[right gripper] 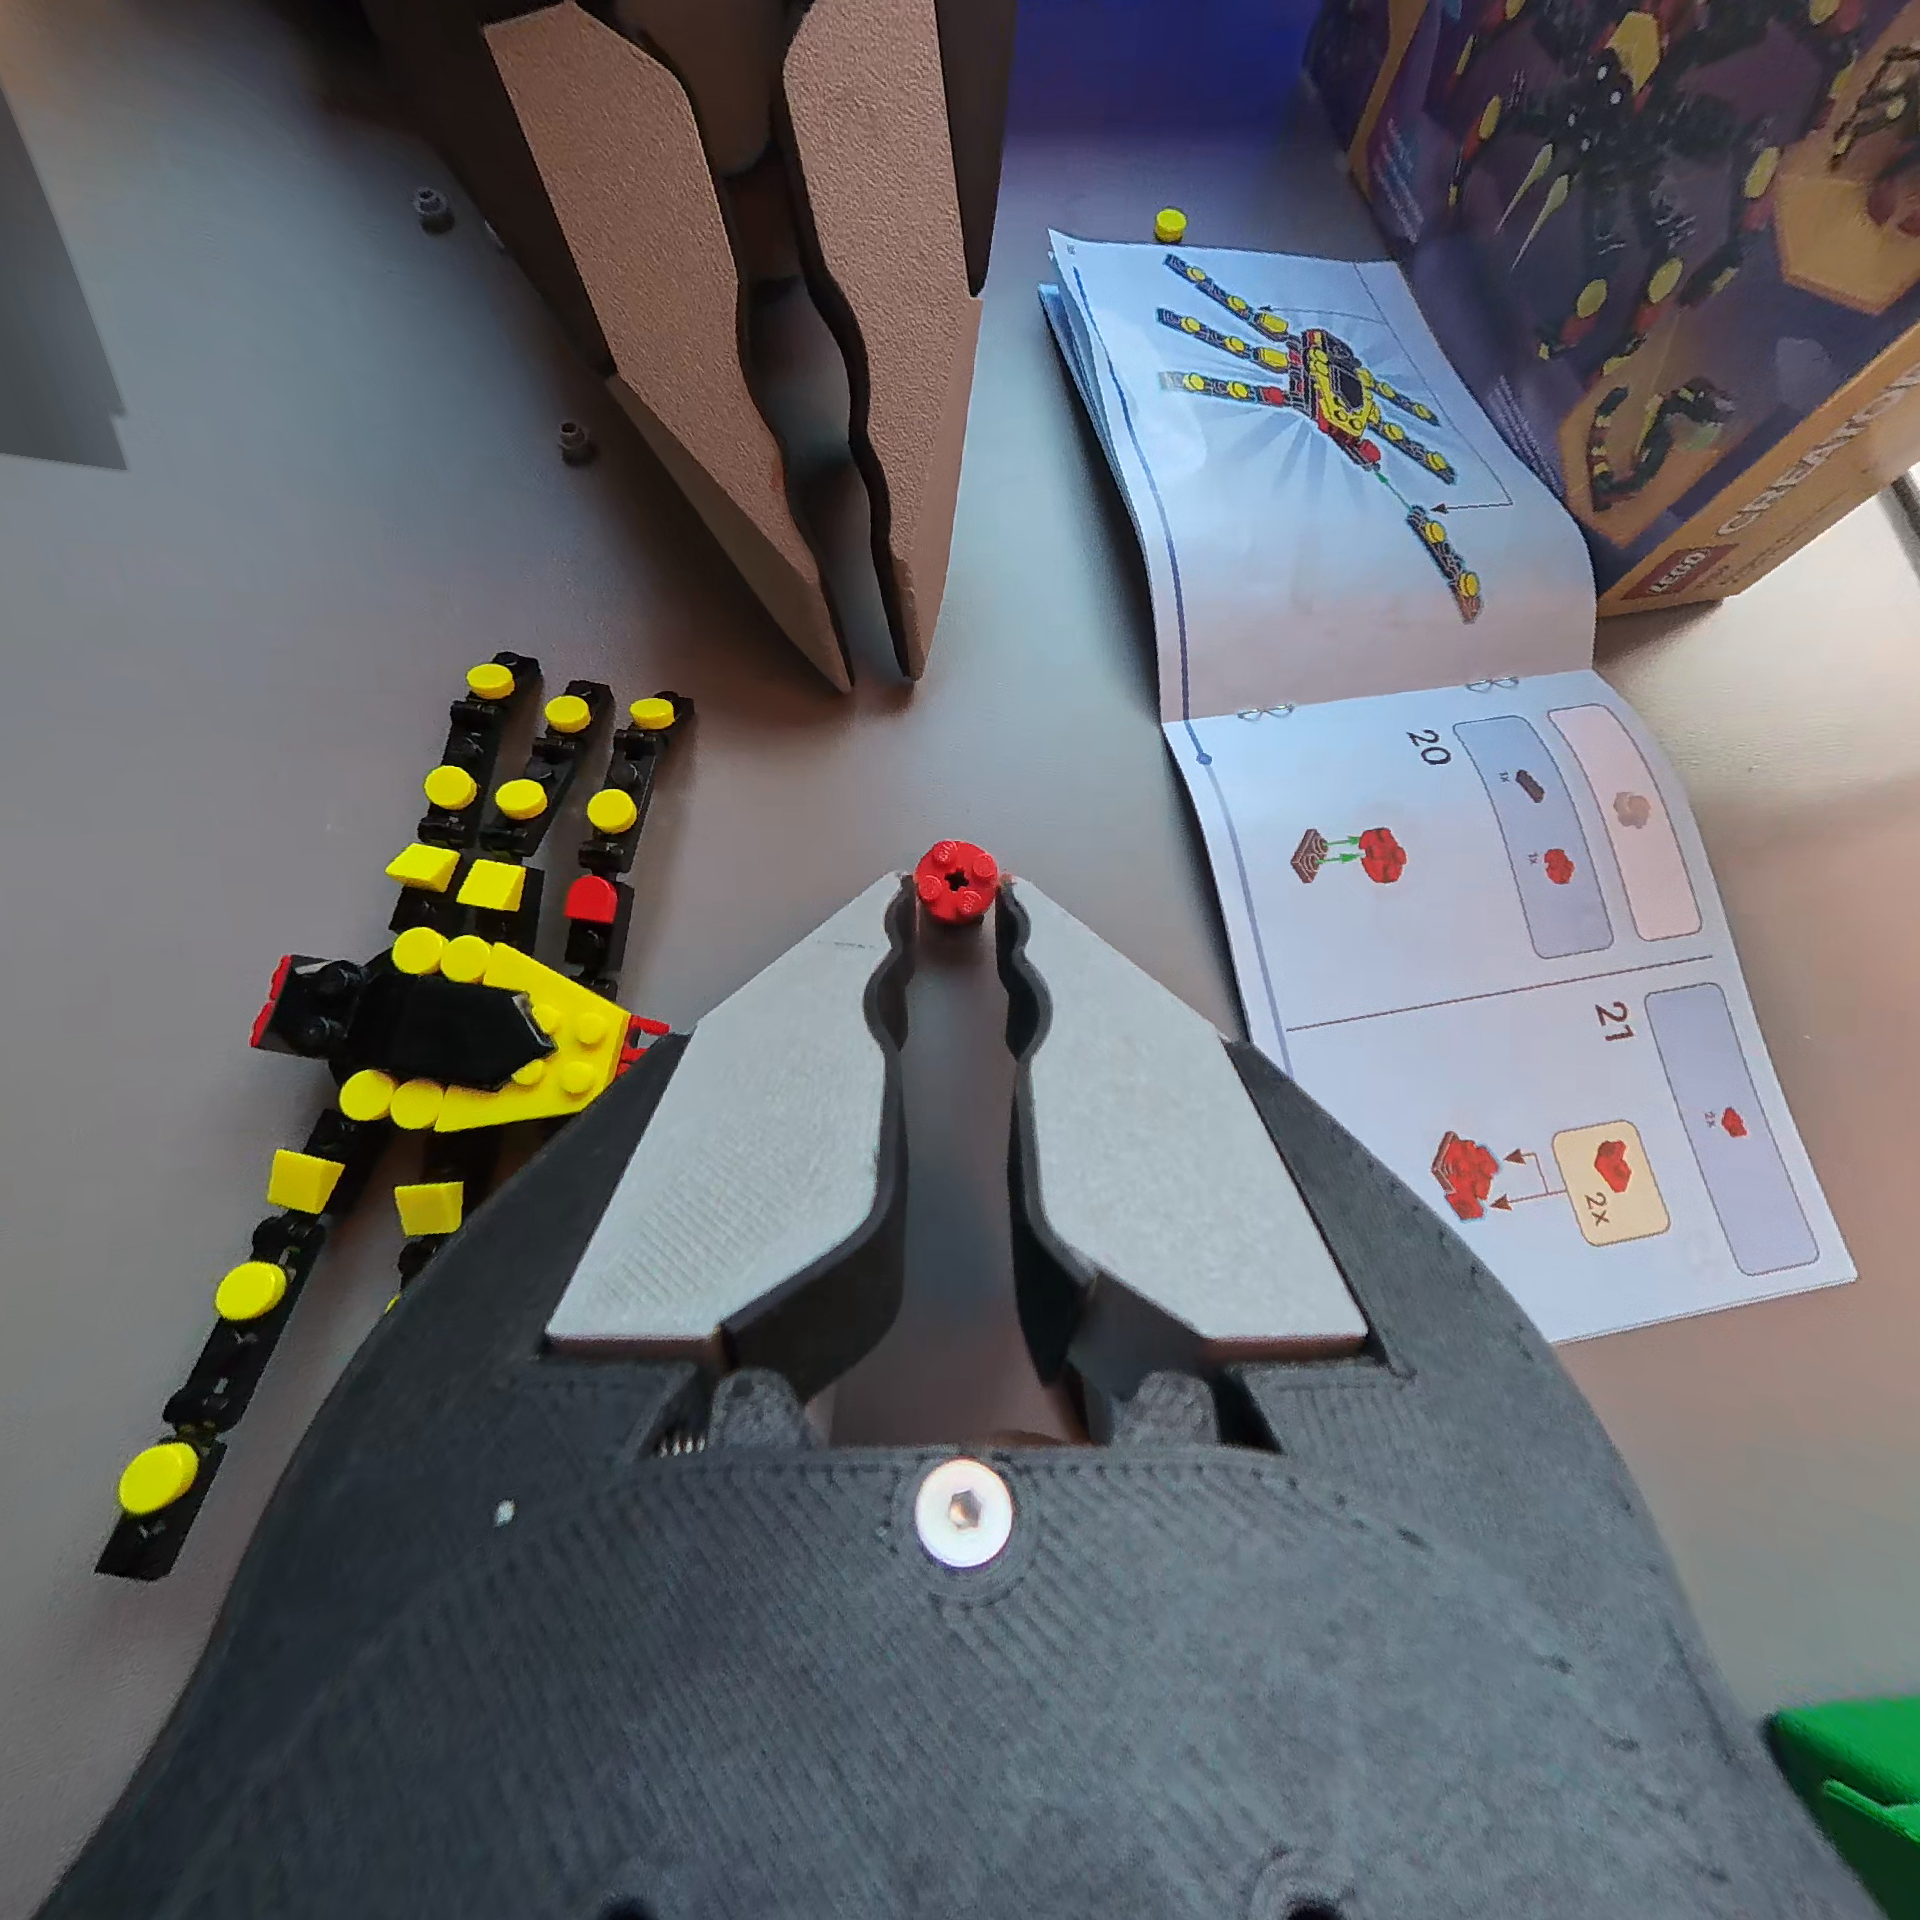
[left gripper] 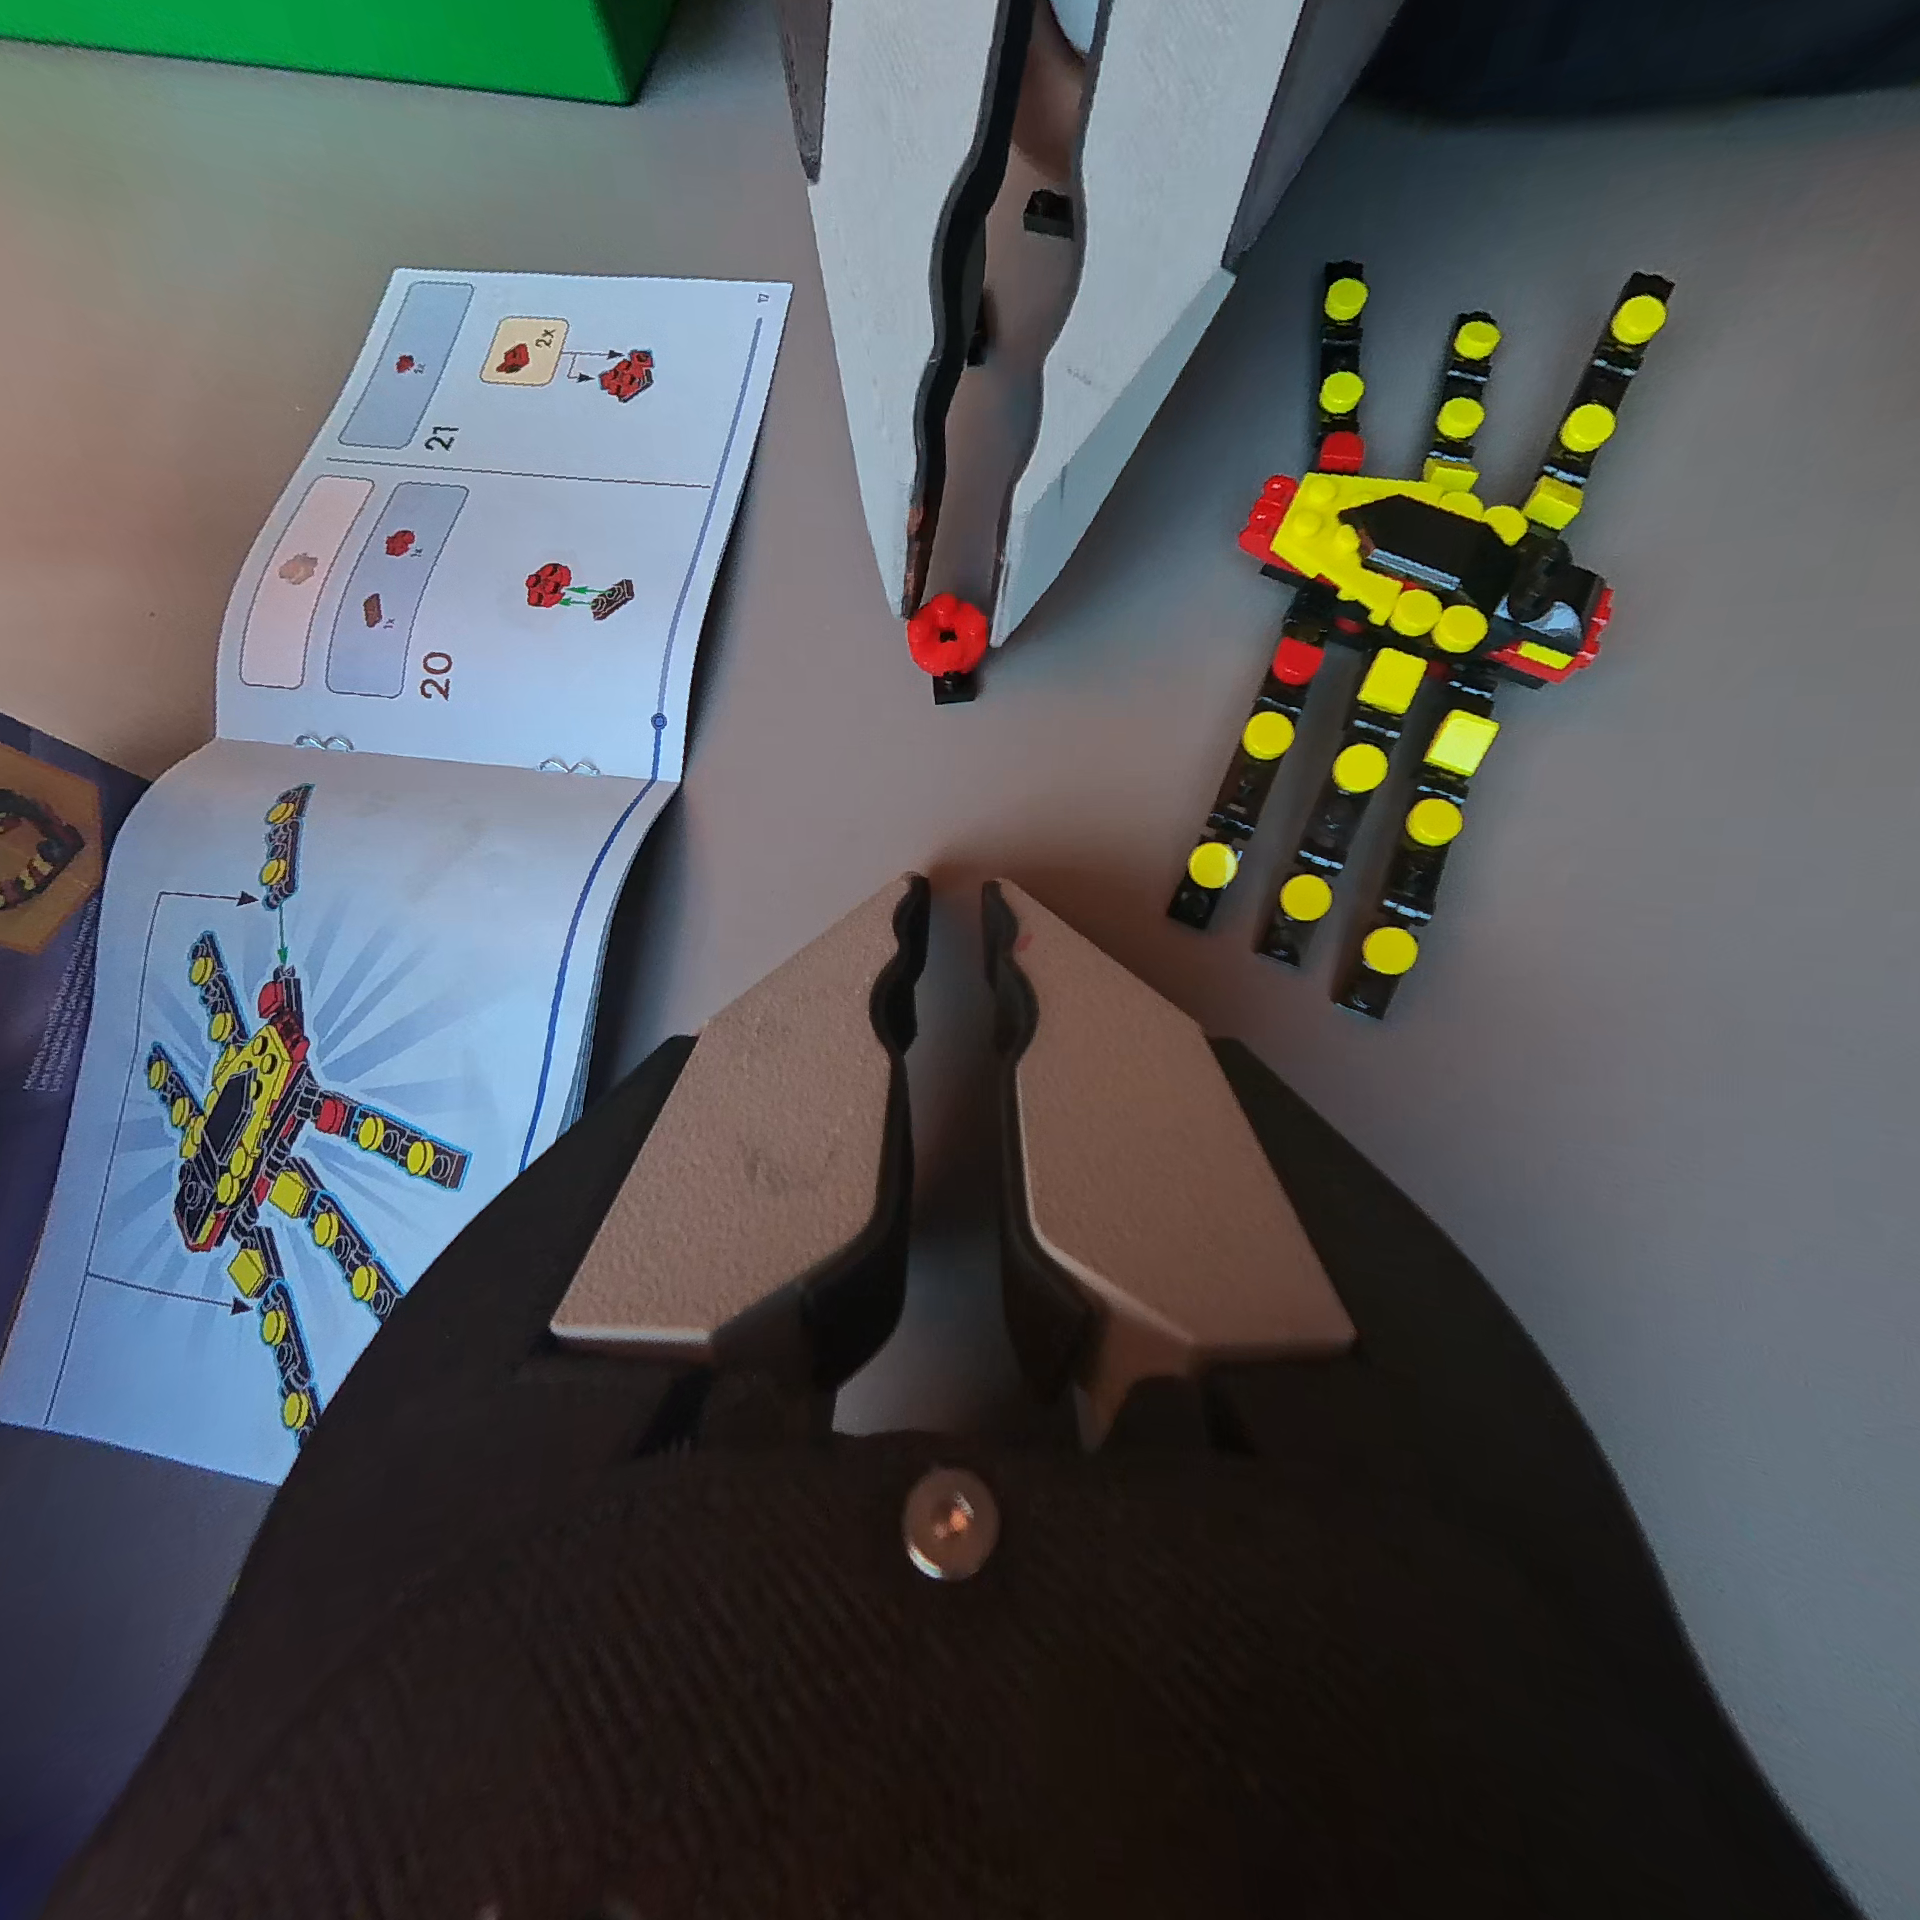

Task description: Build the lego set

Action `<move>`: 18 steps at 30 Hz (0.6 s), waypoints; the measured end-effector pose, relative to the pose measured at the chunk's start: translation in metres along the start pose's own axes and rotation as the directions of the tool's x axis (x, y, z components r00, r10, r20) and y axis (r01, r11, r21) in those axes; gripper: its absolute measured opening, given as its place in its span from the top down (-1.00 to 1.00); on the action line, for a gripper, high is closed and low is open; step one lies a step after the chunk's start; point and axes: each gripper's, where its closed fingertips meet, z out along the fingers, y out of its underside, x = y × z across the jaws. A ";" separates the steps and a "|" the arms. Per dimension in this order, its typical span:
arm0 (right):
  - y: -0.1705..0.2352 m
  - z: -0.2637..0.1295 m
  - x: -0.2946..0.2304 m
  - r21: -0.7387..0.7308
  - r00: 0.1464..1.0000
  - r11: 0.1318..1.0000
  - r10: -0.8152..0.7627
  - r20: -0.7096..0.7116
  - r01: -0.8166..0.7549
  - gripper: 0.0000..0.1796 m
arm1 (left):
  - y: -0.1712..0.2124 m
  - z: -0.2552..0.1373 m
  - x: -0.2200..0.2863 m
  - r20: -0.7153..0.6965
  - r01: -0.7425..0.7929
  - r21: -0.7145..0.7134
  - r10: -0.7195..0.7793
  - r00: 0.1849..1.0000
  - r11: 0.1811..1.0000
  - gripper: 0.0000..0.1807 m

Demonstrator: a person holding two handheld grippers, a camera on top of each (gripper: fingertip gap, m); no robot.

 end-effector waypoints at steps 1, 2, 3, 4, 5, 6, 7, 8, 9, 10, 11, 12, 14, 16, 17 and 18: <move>0.001 0.001 0.001 -0.009 1.000 1.000 -0.001 -0.009 0.001 0.87 | 0.000 0.000 0.000 0.000 0.000 0.000 0.000 1.000 1.000 0.92; 0.002 0.001 0.001 -0.017 1.000 1.000 -0.004 -0.015 0.003 0.87 | 0.000 0.000 0.000 -0.001 0.001 0.000 -0.001 1.000 1.000 0.92; 0.001 0.002 0.000 -0.020 1.000 1.000 -0.007 -0.017 0.007 0.87 | 0.000 0.000 0.000 -0.001 0.001 0.000 -0.001 1.000 1.000 0.92; 0.001 0.002 -0.001 -0.022 1.000 1.000 -0.013 -0.015 0.013 0.87 | 0.000 0.000 0.000 -0.001 0.002 0.000 -0.002 1.000 1.000 0.92; 0.001 0.002 -0.002 -0.024 1.000 1.000 -0.019 -0.015 0.018 0.87 | 0.000 0.000 0.000 -0.002 0.002 0.000 -0.002 1.000 1.000 0.92; 0.001 0.003 -0.002 -0.028 1.000 0.999 -0.024 -0.018 0.023 0.87 | 0.000 0.000 0.000 -0.002 0.002 0.000 -0.002 1.000 1.000 0.92; 0.000 0.003 -0.003 -0.031 0.999 0.999 -0.029 -0.021 0.028 0.87 | 0.000 0.000 0.000 -0.003 0.003 0.000 -0.003 1.000 1.000 0.92; 0.000 0.003 -0.003 -0.033 0.999 0.999 -0.034 -0.024 0.033 0.87 | 0.000 0.000 0.000 -0.003 0.003 0.000 -0.003 1.000 1.000 0.92; 0.000 0.003 -0.003 -0.035 0.999 0.999 -0.039 -0.027 0.038 0.87 | 0.000 0.000 0.000 -0.004 0.004 0.000 -0.004 1.000 1.000 0.92; 0.000 0.003 -0.003 -0.036 0.999 0.998 -0.042 -0.029 0.041 0.87 | 0.000 0.000 0.001 -0.011 0.007 -0.001 -0.007 1.000 1.000 0.94; 0.000 0.003 -0.003 -0.037 0.999 0.998 -0.044 -0.031 0.043 0.87 | 0.000 0.000 0.001 -0.020 0.016 -0.002 -0.016 1.000 1.000 0.94; 0.000 0.004 -0.003 -0.037 0.999 0.998 -0.043 -0.033 0.041 0.87 | 0.000 0.000 0.000 -0.032 0.034 -0.004 -0.034 0.999 0.999 0.93; 0.000 0.003 -0.004 -0.035 0.999 0.999 -0.035 -0.021 0.035 0.87 | -0.001 0.001 0.000 -0.057 0.071 -0.008 -0.071 0.996 0.997 0.90; 0.001 0.003 -0.005 -0.035 0.999 0.999 -0.034 -0.016 0.033 0.87 | -0.002 0.003 0.000 -0.066 0.080 -0.010 -0.081 0.995 0.997 0.89; 0.001 0.003 -0.005 -0.037 0.999 0.999 -0.036 -0.018 0.035 0.87 | -0.003 0.004 0.000 -0.064 0.074 -0.012 -0.074 0.995 0.997 0.87; 0.001 0.003 -0.005 -0.039 0.999 0.998 -0.039 -0.019 0.039 0.87 | -0.004 0.005 0.001 -0.060 0.064 -0.013 -0.065 0.996 0.998 0.86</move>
